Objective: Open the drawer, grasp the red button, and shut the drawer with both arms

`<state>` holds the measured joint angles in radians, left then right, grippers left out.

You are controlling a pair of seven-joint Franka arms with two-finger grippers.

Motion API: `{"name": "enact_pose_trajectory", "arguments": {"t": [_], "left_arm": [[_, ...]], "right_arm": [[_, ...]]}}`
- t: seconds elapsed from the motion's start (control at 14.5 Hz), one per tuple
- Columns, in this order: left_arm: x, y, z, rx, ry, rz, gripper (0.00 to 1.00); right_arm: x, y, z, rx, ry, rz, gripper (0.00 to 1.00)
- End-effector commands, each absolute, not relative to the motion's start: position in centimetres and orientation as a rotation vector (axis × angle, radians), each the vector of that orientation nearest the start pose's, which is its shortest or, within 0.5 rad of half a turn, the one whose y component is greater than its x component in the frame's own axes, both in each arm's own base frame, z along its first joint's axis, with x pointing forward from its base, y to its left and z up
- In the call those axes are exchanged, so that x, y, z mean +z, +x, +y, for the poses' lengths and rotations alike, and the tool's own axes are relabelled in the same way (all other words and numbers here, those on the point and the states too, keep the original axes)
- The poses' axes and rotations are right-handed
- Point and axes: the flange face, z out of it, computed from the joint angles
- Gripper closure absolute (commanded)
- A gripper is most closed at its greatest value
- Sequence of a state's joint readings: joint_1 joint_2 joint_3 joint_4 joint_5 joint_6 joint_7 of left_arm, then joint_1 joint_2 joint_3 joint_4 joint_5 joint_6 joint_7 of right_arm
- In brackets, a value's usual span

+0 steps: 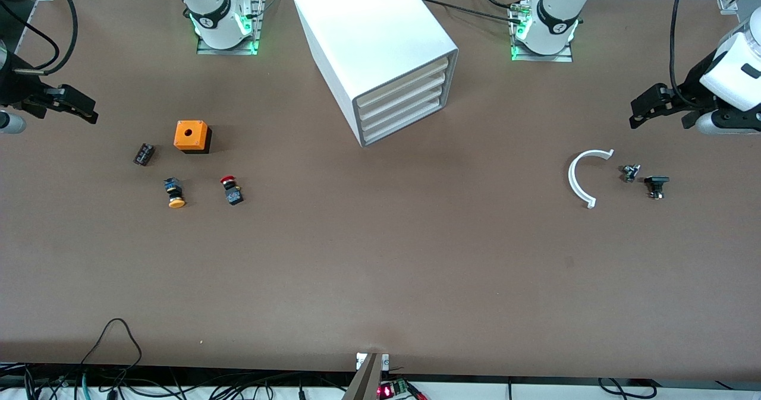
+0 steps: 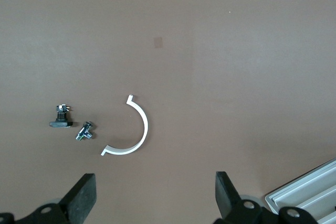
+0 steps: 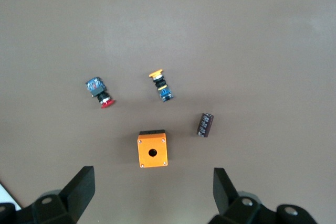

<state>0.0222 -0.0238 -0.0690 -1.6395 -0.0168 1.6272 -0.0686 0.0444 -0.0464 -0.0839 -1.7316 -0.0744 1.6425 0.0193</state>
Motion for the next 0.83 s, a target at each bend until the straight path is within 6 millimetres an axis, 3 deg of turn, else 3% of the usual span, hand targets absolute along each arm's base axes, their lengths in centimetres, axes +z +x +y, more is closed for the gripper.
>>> {"name": "enact_pose_trajectory", "arguments": {"t": [0.0,0.76], "left_arm": [[62.05,55.25,-2.62,-0.025,-3.129,-0.004,0.0],[62.25,55.32,-2.38,-0.032,-3.131,-0.009,0.0]], "right_arm": [[58.44,53.64,-3.49,0.097,-3.205,0.043,0.0],[58.42,53.64,-3.22,0.098,-3.187,0.045,0.0]]}}
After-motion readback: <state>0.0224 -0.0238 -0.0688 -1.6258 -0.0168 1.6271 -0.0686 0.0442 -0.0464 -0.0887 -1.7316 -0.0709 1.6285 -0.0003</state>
